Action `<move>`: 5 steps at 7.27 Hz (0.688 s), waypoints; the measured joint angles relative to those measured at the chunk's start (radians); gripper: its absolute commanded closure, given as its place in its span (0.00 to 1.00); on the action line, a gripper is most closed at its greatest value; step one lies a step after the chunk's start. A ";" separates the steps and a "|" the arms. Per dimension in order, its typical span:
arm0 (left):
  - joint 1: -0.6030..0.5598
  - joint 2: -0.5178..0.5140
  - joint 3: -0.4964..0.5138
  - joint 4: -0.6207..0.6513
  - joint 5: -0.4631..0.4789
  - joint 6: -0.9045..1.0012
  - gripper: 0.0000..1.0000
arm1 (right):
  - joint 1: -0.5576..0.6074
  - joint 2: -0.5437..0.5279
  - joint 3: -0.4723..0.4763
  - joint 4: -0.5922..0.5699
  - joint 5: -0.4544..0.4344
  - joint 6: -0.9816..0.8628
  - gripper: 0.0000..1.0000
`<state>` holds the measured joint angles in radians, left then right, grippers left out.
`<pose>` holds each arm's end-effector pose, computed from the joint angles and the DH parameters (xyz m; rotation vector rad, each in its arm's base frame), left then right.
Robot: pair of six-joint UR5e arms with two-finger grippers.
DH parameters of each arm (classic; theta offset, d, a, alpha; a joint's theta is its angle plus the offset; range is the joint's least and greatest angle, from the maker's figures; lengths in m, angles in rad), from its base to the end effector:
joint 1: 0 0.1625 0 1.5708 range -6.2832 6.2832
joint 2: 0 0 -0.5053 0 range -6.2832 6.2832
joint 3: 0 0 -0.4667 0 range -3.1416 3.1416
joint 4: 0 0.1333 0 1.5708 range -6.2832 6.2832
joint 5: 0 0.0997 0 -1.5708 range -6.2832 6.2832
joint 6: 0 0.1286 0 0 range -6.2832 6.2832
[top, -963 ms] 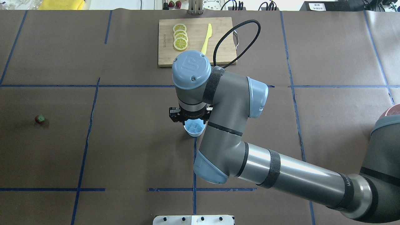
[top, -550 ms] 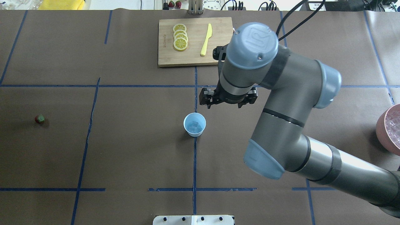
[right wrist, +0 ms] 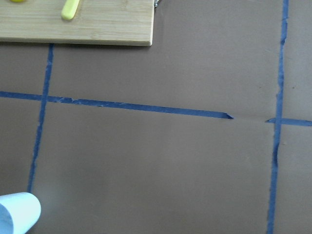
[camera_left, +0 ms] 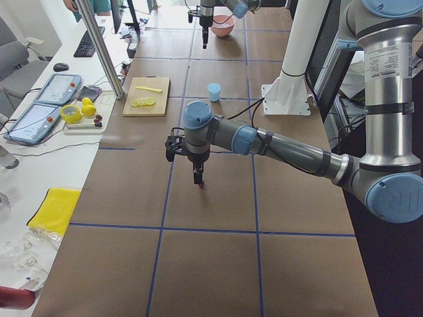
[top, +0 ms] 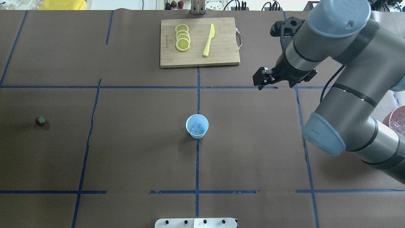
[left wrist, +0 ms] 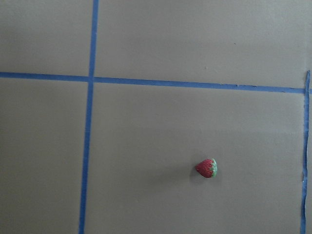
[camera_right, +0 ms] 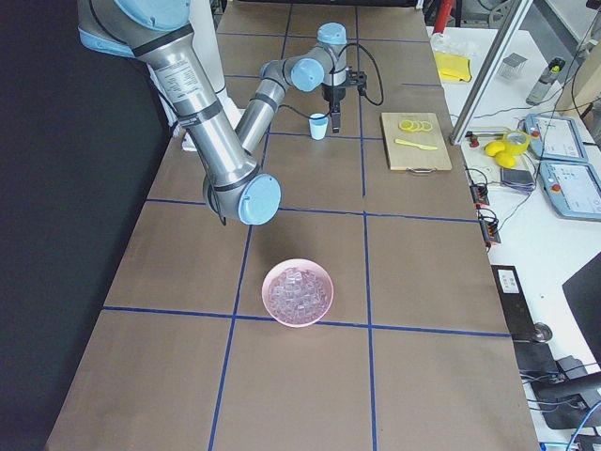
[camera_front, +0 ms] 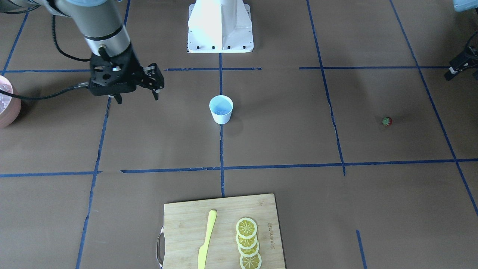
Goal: Put ice and strawberries in cup
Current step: 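Withdraw the right gripper away from the cup while the left gripper moves toward the strawberry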
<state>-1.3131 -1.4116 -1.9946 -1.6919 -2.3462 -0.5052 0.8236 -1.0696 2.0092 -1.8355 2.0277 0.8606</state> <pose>0.0849 -0.4919 0.5869 0.0547 0.8462 -0.0830 -0.3979 -0.5422 0.2567 0.1435 -0.7814 -0.0468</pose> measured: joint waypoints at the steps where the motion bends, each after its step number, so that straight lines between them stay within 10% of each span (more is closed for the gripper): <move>1: 0.078 0.020 0.012 -0.102 0.057 -0.103 0.00 | 0.060 -0.047 0.006 0.002 0.036 -0.078 0.00; 5: 0.320 -0.068 0.170 -0.342 0.235 -0.431 0.00 | 0.290 -0.245 0.022 0.014 0.145 -0.409 0.00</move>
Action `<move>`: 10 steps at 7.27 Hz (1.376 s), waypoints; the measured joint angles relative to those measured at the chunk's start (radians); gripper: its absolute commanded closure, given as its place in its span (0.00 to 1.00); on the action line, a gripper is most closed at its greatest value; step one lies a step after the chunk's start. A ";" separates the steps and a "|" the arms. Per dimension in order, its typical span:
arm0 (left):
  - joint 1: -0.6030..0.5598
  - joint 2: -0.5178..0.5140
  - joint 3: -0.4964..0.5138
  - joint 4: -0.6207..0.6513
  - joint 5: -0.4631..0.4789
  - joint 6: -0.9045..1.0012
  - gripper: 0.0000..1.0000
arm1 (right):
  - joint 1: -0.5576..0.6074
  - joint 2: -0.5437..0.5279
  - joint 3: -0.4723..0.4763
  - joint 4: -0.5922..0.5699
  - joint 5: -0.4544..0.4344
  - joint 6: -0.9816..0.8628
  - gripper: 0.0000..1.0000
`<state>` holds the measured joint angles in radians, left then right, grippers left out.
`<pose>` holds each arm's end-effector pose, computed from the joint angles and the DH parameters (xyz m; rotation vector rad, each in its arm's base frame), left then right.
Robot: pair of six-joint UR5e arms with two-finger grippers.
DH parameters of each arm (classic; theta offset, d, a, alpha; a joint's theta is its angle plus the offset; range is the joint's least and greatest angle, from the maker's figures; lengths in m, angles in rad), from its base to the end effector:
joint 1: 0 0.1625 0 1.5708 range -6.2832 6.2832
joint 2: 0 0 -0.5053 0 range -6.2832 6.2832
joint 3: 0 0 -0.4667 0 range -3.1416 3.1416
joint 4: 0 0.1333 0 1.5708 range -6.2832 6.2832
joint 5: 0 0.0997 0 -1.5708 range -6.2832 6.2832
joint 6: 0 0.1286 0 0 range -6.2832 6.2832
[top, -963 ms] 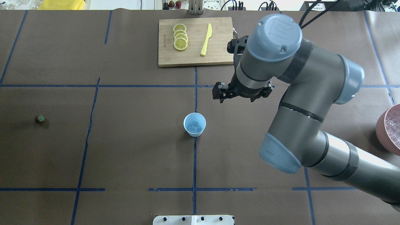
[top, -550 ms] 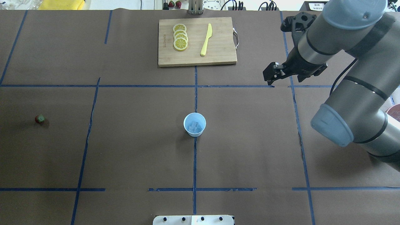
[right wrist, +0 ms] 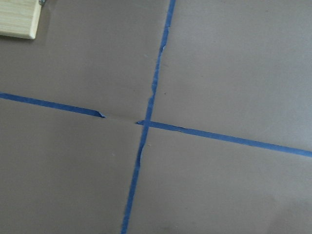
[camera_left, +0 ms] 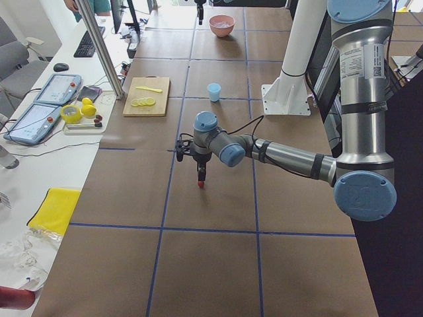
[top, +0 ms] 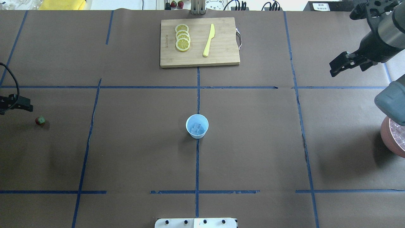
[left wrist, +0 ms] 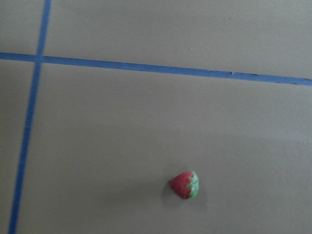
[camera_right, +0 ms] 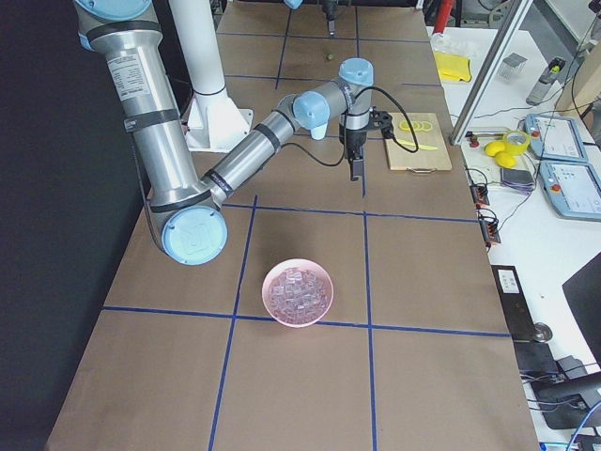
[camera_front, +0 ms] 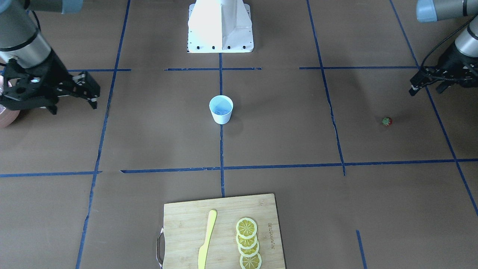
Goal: Put ice and strawberries in cup
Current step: 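Withdraw the right gripper away from the cup while the left gripper moves toward the strawberry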
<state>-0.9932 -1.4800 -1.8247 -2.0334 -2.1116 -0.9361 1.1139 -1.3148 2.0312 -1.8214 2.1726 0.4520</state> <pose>0.2496 -0.5058 0.6209 0.0846 0.7991 -0.1699 -0.2177 -0.5800 0.3948 0.1464 -0.7290 -0.1448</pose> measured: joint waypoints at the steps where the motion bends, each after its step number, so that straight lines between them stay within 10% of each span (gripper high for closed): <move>1: 0.035 -0.033 0.057 -0.038 0.028 -0.052 0.00 | 0.047 -0.032 -0.001 0.002 0.022 -0.061 0.00; 10: 0.069 -0.060 0.208 -0.140 0.045 -0.107 0.00 | 0.124 -0.077 -0.001 0.004 0.058 -0.136 0.00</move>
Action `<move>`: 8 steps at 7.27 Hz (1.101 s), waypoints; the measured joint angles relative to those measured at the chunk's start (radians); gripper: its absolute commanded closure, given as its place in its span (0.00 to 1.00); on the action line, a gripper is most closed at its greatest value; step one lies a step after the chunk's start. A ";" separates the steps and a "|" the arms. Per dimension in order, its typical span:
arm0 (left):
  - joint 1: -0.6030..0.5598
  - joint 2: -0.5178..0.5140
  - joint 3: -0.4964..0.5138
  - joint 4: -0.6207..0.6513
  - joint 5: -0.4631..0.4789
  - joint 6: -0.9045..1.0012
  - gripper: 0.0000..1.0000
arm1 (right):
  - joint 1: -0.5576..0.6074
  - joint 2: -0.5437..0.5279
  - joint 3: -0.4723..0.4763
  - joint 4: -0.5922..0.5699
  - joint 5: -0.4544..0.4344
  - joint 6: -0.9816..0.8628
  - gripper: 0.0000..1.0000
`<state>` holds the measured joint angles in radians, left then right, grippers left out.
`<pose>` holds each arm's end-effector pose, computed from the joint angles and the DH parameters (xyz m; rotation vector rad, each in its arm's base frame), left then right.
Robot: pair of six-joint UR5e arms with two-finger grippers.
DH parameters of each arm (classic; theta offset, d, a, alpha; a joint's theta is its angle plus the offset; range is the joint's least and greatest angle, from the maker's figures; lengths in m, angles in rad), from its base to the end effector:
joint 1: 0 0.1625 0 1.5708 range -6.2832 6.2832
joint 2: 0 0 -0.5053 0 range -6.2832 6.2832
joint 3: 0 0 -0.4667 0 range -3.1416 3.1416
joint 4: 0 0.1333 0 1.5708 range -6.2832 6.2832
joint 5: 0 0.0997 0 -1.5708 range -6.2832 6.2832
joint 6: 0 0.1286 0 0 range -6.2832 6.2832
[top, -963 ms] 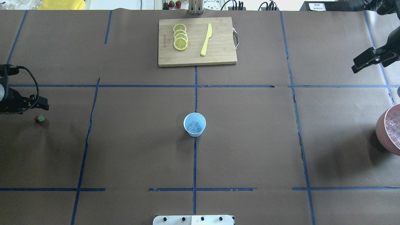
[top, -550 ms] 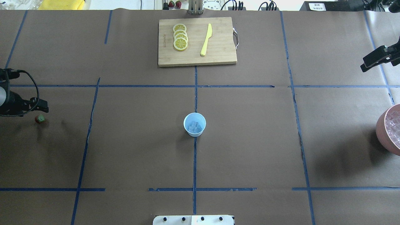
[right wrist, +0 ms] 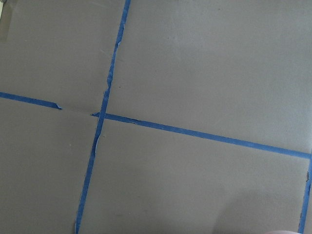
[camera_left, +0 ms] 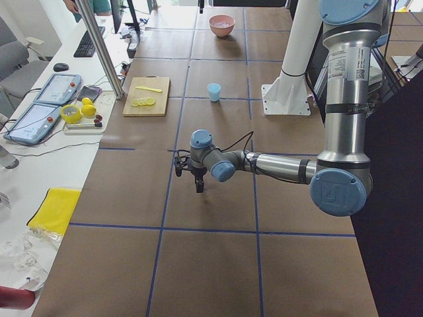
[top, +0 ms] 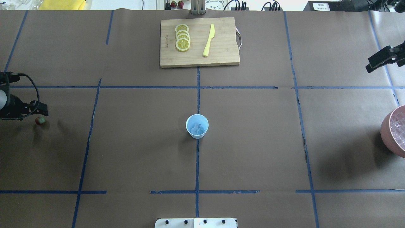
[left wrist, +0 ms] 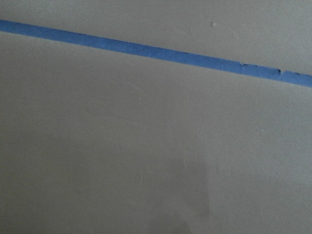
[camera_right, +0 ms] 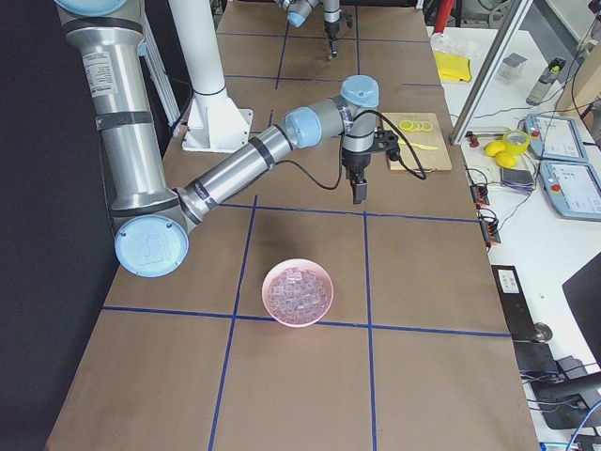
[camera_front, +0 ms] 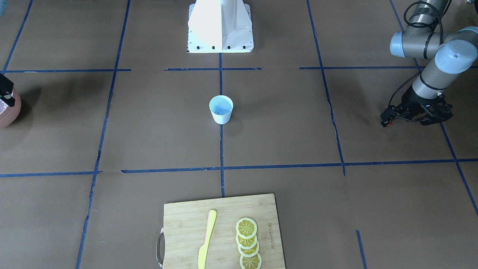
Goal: Put ice and strawberries in cup
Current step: 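Lower the left gripper onto the red strawberry and grasp it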
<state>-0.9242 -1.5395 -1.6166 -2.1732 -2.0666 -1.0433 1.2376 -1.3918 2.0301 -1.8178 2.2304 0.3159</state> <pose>0.3025 -0.5204 0.6954 0.0421 0.7712 -0.2239 -0.1433 -0.5808 0.4376 0.1497 -0.7374 -0.1455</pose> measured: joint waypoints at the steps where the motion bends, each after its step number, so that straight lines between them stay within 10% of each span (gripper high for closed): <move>1: 0.003 0.000 0.001 0.000 -0.001 -0.001 0.00 | 0.000 -0.001 0.000 0.000 0.000 0.000 0.00; 5: 0.018 -0.001 0.003 0.000 -0.001 -0.005 0.00 | 0.001 -0.004 0.000 0.000 0.000 0.000 0.00; 8: 0.038 0.000 0.004 0.000 0.000 -0.025 0.33 | 0.002 -0.004 0.000 0.000 -0.001 0.000 0.00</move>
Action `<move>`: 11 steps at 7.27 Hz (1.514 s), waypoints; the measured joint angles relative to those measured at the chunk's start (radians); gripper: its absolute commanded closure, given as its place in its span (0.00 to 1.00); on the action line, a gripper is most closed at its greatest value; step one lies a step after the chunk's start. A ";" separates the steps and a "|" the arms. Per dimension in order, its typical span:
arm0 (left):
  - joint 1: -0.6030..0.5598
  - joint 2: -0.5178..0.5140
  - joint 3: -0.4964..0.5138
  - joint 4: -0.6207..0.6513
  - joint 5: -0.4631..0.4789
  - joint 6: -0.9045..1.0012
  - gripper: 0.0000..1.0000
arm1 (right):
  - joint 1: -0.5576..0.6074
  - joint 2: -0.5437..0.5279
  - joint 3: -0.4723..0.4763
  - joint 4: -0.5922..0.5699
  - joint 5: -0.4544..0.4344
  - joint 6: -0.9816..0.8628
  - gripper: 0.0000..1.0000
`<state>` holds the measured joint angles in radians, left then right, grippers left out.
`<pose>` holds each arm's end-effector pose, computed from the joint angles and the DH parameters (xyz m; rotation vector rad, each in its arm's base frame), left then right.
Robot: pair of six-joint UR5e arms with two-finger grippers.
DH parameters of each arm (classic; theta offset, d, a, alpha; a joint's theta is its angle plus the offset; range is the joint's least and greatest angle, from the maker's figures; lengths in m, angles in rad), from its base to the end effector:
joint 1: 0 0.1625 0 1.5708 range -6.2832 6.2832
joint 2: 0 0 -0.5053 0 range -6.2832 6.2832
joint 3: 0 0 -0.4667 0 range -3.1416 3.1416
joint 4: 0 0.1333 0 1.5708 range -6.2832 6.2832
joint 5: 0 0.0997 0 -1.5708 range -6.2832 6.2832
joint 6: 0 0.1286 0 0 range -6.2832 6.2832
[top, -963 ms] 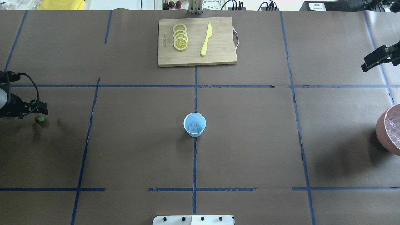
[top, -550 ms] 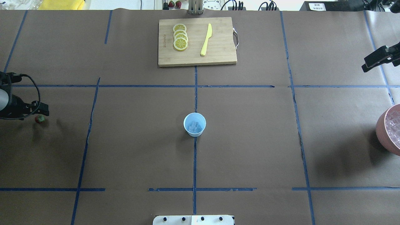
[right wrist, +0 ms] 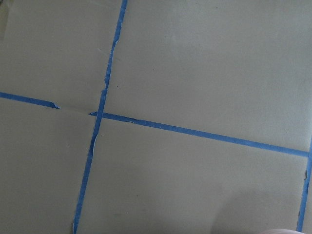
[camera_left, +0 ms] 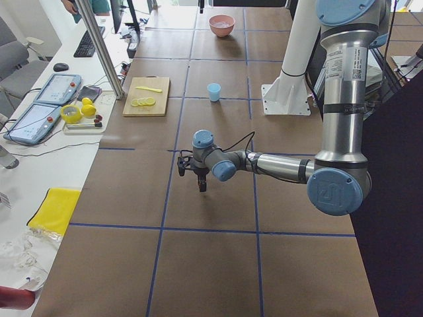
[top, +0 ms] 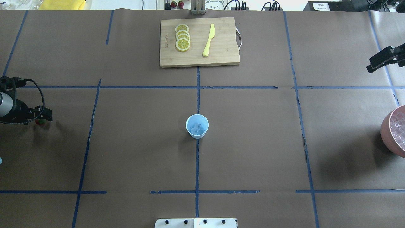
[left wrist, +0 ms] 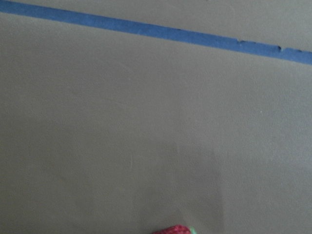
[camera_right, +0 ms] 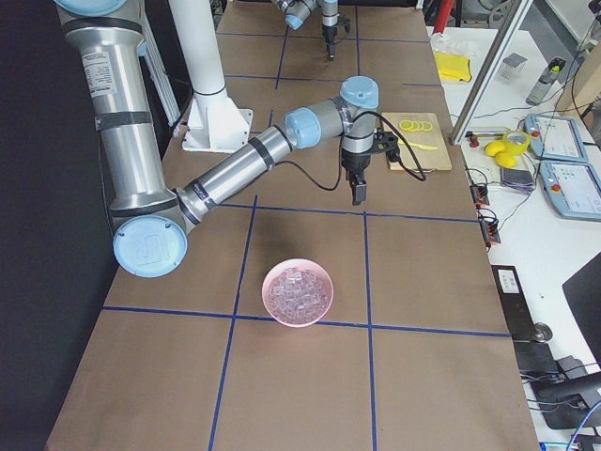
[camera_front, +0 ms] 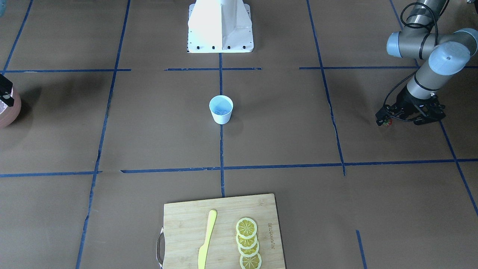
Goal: Put ice and strawberries in cup
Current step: 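Lower the left gripper onto the red strawberry and grasp it, then carry the strawberry with the left gripper over the blue cup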
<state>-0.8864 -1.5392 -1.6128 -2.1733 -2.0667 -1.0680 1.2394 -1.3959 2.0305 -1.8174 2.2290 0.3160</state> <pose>0.3218 -0.5084 0.6979 0.0152 0.7692 -0.2126 -0.1418 -0.5800 0.4399 0.1477 -0.7351 -0.1423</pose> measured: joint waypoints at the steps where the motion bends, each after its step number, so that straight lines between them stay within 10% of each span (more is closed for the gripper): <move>1: 0.001 0.000 -0.001 0.000 -0.001 -0.013 0.48 | 0.000 0.000 0.000 0.000 0.000 0.000 0.00; 4: -0.004 0.007 -0.016 0.000 -0.010 -0.022 0.95 | 0.001 0.000 0.003 0.000 0.003 0.001 0.00; 8: -0.040 0.021 -0.160 0.129 -0.064 -0.022 1.00 | 0.022 -0.020 0.003 0.000 0.025 -0.017 0.00; 11: -0.042 -0.183 -0.252 0.442 -0.066 -0.061 1.00 | 0.115 -0.101 -0.018 0.001 0.044 -0.162 0.01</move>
<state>-0.9285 -1.7221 -1.8652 -1.7317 -2.1324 -1.1291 1.3541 -1.4964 2.0129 -1.8168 2.2726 0.1542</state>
